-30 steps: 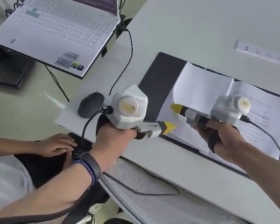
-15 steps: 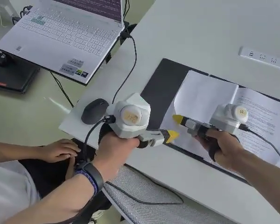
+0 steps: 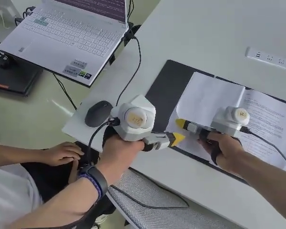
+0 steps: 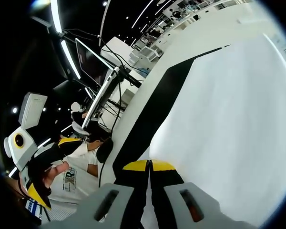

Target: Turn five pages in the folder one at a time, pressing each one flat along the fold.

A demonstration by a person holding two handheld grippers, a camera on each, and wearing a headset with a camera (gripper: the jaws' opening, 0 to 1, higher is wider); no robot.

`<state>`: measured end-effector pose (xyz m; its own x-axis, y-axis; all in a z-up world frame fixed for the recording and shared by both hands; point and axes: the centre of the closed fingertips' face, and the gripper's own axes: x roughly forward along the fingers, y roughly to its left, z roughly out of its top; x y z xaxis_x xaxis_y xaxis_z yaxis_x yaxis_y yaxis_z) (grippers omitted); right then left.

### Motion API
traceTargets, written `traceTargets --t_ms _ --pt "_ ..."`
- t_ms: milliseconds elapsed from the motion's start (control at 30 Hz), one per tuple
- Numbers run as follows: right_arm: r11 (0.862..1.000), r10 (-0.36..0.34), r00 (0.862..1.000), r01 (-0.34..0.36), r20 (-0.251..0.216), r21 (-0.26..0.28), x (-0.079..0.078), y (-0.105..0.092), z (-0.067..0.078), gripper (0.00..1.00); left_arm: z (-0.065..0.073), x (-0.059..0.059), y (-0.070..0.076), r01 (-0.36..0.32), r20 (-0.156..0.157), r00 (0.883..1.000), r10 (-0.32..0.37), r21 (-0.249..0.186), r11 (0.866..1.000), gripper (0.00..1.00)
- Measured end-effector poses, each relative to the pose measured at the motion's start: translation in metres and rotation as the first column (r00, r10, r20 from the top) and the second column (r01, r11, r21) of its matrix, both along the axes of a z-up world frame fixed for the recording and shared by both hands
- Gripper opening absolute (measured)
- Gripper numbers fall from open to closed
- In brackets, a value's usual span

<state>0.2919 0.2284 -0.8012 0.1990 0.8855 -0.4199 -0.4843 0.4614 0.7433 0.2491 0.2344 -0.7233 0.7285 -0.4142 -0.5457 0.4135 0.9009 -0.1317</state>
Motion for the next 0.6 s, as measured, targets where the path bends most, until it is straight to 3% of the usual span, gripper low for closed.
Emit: traceTargets --t_ms 167,433,467,600 --pt "1.0 0.006 1.0 -0.006 0.019 -0.01 -0.005 0.001 0.006 0.01 0.0 0.0 -0.002 0.006 0.002 1.0 -0.006 0.001 1.0 0.7" --pt "1.0 -0.002 0.999 0.002 0.039 0.006 -0.007 -0.005 0.021 0.12 0.001 0.002 -0.005 0.009 0.005 1.0 -0.009 -0.002 1.0 0.7" --pt "1.0 -0.004 0.999 0.004 0.039 0.007 0.0 -0.008 0.015 0.14 0.001 0.002 -0.006 0.011 0.005 1.0 -0.011 -0.002 1.0 0.7" --pt "1.0 -0.008 0.999 0.007 0.044 0.028 0.004 -0.012 0.018 0.19 0.0 0.002 -0.008 0.012 0.003 1.0 -0.012 -0.001 1.0 0.69"
